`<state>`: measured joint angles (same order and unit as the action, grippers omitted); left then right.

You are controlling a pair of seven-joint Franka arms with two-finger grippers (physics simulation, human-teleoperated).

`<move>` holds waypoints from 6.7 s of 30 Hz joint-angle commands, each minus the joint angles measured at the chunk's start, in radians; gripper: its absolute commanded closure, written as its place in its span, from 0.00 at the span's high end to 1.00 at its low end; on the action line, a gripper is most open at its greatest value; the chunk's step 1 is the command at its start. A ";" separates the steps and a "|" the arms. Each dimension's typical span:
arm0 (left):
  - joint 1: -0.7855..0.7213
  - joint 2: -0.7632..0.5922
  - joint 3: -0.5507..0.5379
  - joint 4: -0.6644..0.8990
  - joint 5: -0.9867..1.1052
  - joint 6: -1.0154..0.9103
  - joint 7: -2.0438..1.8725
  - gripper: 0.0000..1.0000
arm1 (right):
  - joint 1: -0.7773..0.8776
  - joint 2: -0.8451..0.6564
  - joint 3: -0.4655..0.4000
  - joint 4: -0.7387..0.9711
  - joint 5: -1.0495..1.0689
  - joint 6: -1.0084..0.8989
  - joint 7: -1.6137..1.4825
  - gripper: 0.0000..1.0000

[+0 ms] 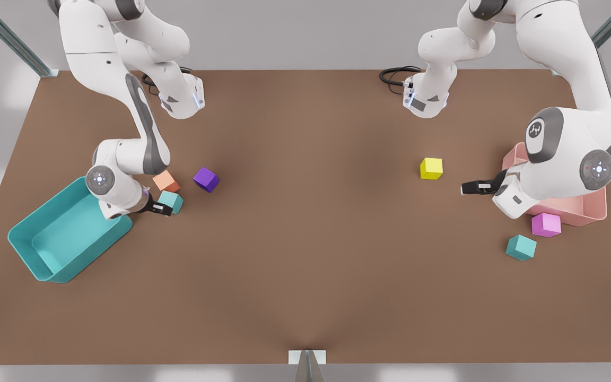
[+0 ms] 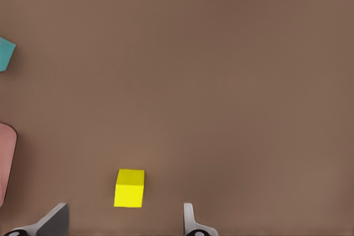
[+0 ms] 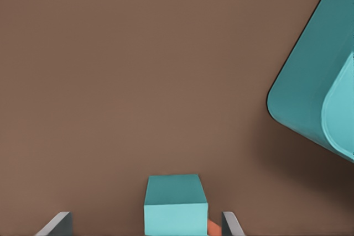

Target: Stack the two blue cubes on top of each other

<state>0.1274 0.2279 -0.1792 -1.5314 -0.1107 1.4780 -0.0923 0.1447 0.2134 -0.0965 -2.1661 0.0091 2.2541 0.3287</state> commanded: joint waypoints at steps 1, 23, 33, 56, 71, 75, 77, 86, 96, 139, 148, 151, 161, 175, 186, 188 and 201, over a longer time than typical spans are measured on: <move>0.000 -0.002 -0.002 0.000 0.002 -0.010 -0.003 1.00 | -0.010 0.003 0.000 -0.008 0.000 0.016 0.078 1.00; 0.011 -0.009 -0.002 0.007 0.003 -0.061 -0.003 1.00 | -0.005 0.080 0.012 -0.075 0.037 0.002 0.046 1.00; 0.015 -0.004 -0.002 0.000 0.002 -0.068 -0.006 1.00 | -0.005 0.124 0.012 -0.072 0.035 0.002 0.042 1.00; 0.017 -0.004 -0.002 0.002 0.003 -0.087 -0.007 1.00 | -0.008 0.202 0.014 -0.040 0.097 0.002 0.035 0.70; 0.084 0.001 0.001 0.026 0.005 0.011 0.011 1.00 | 0.186 0.342 0.256 0.452 0.390 -0.251 0.367 0.58; 0.182 0.231 0.119 0.178 0.105 0.145 0.618 1.00 | 0.387 0.537 0.256 0.736 0.404 -0.205 0.644 0.58; 0.186 0.346 0.153 0.286 0.106 0.225 0.779 1.00 | 0.464 0.603 0.254 0.813 0.397 -0.143 0.727 0.58; 0.184 0.490 0.192 0.254 0.147 0.455 1.115 1.00 | 0.605 0.739 0.247 0.896 0.376 0.116 0.845 1.00; 0.182 0.534 0.192 0.198 0.201 0.489 1.115 1.00 | 0.497 0.598 0.248 0.896 0.381 -0.070 0.809 1.00; -0.342 0.452 0.093 0.215 0.057 0.248 -0.184 0.57 | -0.062 -0.071 0.236 0.735 -0.084 -0.786 -0.120 1.00; -0.716 0.547 0.015 0.283 -0.027 0.286 -0.727 0.59 | -0.065 -0.074 0.233 0.720 -0.058 -0.791 -0.117 1.00; -0.739 0.469 0.018 0.111 0.006 0.454 -0.748 0.59 | -0.065 -0.071 0.231 0.717 -0.058 -0.789 -0.117 1.00; -0.689 0.346 0.018 -0.098 0.052 0.604 -0.745 0.59 | -0.063 -0.066 0.233 0.717 -0.055 -0.789 -0.103 1.00; -0.677 0.370 0.018 -0.113 0.055 0.574 -0.745 0.59 | -0.062 -0.062 0.235 0.713 -0.055 -0.788 -0.100 1.00; -0.672 0.370 0.018 -0.127 0.060 0.576 -0.745 1.00 | -0.060 -0.062 0.236 0.706 -0.055 -0.788 -0.100 1.00; -0.663 0.367 0.018 -0.127 0.068 0.574 -0.745 1.00 | -0.060 -0.062 0.236 0.706 -0.055 -0.788 -0.099 1.00; -0.534 0.361 0.014 -0.001 0.057 0.544 -0.736 1.00 | -0.060 -0.062 0.236 0.706 -0.055 -0.788 -0.100 1.00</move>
<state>-0.4218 0.5908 -0.1636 -1.5486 -0.0397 2.0444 -0.7889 0.0842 0.1529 0.1392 -1.4608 -0.0465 1.4668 0.2306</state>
